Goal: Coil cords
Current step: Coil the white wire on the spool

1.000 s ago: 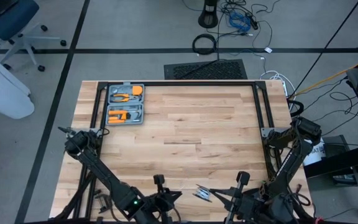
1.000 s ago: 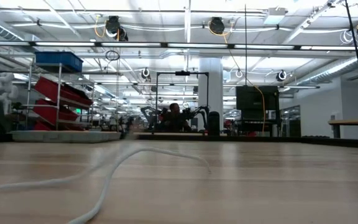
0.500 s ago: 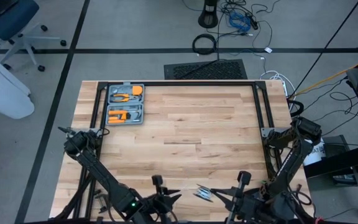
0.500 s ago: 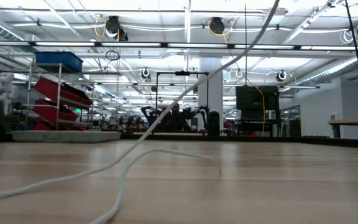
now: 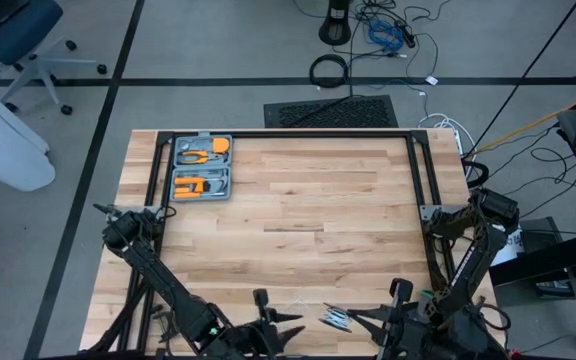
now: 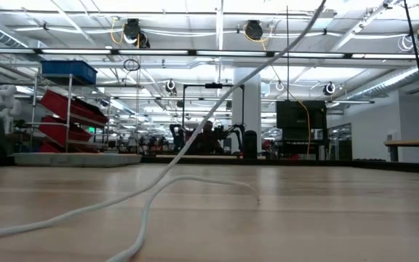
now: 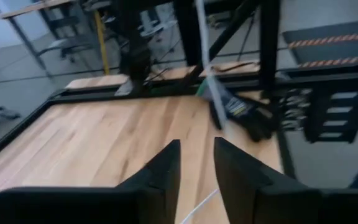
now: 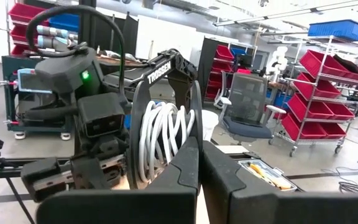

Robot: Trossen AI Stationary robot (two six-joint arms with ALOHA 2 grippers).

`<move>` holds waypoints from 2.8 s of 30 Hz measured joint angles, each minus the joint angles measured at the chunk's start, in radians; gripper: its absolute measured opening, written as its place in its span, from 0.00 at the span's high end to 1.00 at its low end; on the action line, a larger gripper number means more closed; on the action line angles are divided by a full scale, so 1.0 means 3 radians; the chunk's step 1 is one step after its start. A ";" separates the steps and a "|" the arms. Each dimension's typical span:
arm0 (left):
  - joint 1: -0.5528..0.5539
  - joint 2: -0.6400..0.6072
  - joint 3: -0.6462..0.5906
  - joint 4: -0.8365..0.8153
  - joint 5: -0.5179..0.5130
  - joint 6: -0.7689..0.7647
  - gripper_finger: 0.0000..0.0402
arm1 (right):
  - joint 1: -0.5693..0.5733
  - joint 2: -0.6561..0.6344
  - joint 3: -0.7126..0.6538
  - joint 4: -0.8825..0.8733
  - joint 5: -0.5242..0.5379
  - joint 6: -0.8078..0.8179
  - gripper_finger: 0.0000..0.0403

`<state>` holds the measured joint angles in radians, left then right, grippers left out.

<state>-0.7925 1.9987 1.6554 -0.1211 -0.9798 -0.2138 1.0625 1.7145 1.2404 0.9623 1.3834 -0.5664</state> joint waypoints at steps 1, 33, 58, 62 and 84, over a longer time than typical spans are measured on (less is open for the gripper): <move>0.0000 0.0000 0.0000 0.0038 0.0021 0.0040 0.71 | 0.0009 0.0000 0.0000 0.0000 0.0000 -0.0001 1.00; 0.0243 0.0317 0.0000 0.0612 0.1034 0.0497 0.58 | 0.0174 -0.0032 0.0000 0.0024 0.0011 -0.0083 1.00; 0.0313 0.0464 0.0000 0.0613 0.0905 0.0590 0.82 | 0.0175 -0.0032 0.0000 0.0020 0.0010 -0.0073 1.00; 0.0315 0.0464 0.0000 0.0613 0.0895 0.0590 0.92 | 0.0175 -0.0032 0.0000 0.0020 0.0010 -0.0072 1.00; 0.0114 0.0179 0.0000 -0.0685 -0.0272 -0.0080 0.99 | 0.0173 -0.0031 0.0000 -0.0839 0.0006 0.0771 1.00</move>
<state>-0.7582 2.0525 1.6554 -0.3267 -1.0615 -0.2377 1.1145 1.7054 1.2404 0.7106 1.3854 -0.3350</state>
